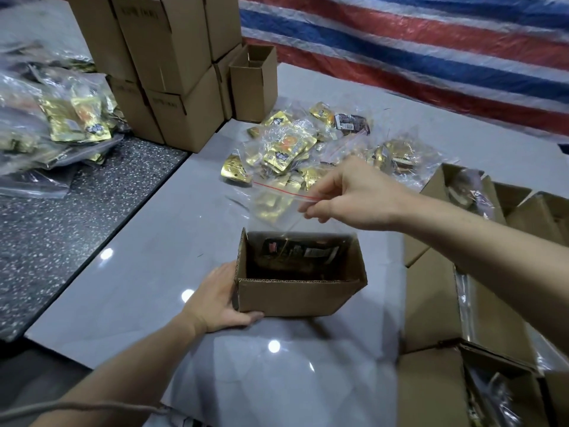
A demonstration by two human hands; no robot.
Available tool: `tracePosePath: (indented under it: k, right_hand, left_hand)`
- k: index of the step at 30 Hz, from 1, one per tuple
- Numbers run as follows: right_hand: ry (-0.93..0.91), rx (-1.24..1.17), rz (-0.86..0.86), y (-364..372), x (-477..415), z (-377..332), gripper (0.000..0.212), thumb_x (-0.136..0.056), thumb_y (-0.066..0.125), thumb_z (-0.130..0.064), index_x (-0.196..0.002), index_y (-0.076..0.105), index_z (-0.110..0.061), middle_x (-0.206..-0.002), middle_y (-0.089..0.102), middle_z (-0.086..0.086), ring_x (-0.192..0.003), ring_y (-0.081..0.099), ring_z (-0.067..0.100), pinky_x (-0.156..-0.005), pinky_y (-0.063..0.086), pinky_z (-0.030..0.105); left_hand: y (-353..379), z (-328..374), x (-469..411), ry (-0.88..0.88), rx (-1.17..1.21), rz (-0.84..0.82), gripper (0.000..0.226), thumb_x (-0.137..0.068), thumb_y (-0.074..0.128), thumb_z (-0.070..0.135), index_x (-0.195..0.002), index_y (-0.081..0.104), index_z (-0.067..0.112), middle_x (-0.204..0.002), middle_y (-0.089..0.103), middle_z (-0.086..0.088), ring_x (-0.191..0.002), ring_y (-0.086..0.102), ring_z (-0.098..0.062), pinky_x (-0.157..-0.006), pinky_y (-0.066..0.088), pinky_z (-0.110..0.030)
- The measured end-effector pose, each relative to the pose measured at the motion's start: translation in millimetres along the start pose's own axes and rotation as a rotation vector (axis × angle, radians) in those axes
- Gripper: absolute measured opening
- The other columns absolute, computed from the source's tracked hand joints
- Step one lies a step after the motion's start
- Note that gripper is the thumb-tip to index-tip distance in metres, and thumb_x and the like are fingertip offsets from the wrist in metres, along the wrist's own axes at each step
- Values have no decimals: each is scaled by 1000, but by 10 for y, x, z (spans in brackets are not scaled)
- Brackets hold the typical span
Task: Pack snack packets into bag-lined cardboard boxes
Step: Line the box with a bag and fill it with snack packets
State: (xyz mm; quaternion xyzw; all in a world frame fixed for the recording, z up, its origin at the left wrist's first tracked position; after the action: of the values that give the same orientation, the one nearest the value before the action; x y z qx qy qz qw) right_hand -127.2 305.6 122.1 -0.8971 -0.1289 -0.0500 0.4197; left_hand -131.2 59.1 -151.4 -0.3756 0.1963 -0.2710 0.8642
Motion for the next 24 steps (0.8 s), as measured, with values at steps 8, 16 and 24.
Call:
tracePosePath:
  k: [8,16,24]
  right_hand:
    - [74,51,-88,245,-73,86,20,-94,61,-12,-87,78,-20,-63,70,-15,-64,62,-2,-54,44,11]
    - [167,242,-423,646,-38,224,31,-97,48,-9,-76,65,-25,-75,69,-8,-63,59,6,-57,48,21]
    - [52,655,-188,780,-129,319,16,-93,52,-13,-97,67,-19,-89,65,7,-85,64,33,-63,49,33]
  left_hand:
    - [16,18,-6,-19,14,23,67,-59,80,64,-116,52,43,-115,45,44,-107,43,18,-85,39,-12]
    - [-9,61,-23,22,-6,36,83,-59,81,63,-132,53,37,-121,48,32,-114,53,-5,-100,47,-33]
    - [-28,76,-40,39,-19,37,82,-61,80,65,-133,52,36,-122,42,43,-112,49,0,-96,44,-27]
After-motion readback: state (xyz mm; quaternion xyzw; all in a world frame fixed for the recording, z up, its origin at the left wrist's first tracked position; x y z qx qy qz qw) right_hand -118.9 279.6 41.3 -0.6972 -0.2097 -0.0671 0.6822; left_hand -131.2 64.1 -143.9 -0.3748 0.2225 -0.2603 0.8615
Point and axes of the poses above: each hand's wrist, its own x-axis away from the middle knuckle, its own y-axis out of the palm, z = x × y, the point moved 1 cm from there along -x, towards the middle knuckle
